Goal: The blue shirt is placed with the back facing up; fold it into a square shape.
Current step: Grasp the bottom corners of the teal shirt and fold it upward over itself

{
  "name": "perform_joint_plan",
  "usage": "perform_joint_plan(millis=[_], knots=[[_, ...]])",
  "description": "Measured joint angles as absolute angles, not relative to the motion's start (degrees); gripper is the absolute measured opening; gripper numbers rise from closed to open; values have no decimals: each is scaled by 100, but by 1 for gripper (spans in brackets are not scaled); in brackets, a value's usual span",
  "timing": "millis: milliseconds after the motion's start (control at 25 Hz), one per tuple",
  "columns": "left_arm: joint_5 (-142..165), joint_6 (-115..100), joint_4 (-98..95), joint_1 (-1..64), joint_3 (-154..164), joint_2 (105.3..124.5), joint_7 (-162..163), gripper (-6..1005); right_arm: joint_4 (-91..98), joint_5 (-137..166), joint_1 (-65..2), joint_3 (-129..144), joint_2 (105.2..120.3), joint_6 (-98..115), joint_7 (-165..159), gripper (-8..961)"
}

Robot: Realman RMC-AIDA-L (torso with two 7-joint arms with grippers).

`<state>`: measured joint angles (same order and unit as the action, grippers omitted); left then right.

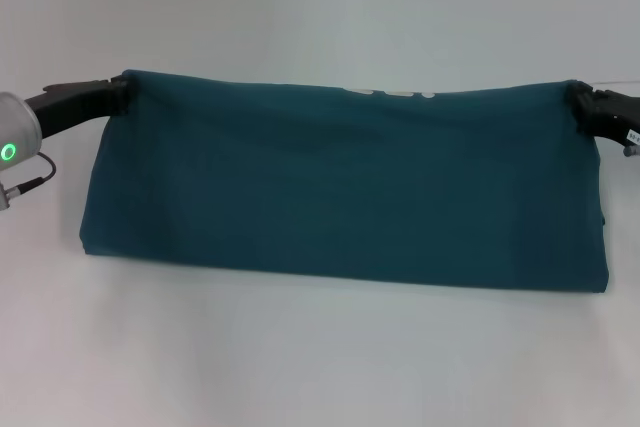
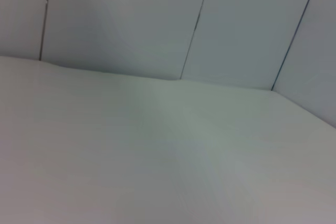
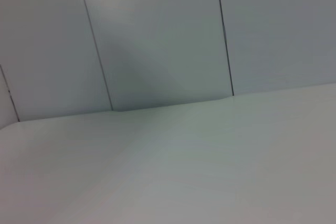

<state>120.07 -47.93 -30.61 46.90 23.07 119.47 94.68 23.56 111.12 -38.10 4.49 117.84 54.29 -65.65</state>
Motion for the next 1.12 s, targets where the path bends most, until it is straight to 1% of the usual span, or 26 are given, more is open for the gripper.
perform_joint_plan(millis=[240,640,1120], knots=[[11552,-4415,-2847,4742,2371,11961,9019,16,2317,10979,-3884,480,11762,5266,-6525,32],[11147,-4160,-2638,4819,2402,11991,8493,16,2273,10859,-3970,501,11794,5051,-6368,31],[10831,-3912,-2497,4915,2409,12026,8045,15,2202,10787,-4043,583,11790,4886,-6222,30]])
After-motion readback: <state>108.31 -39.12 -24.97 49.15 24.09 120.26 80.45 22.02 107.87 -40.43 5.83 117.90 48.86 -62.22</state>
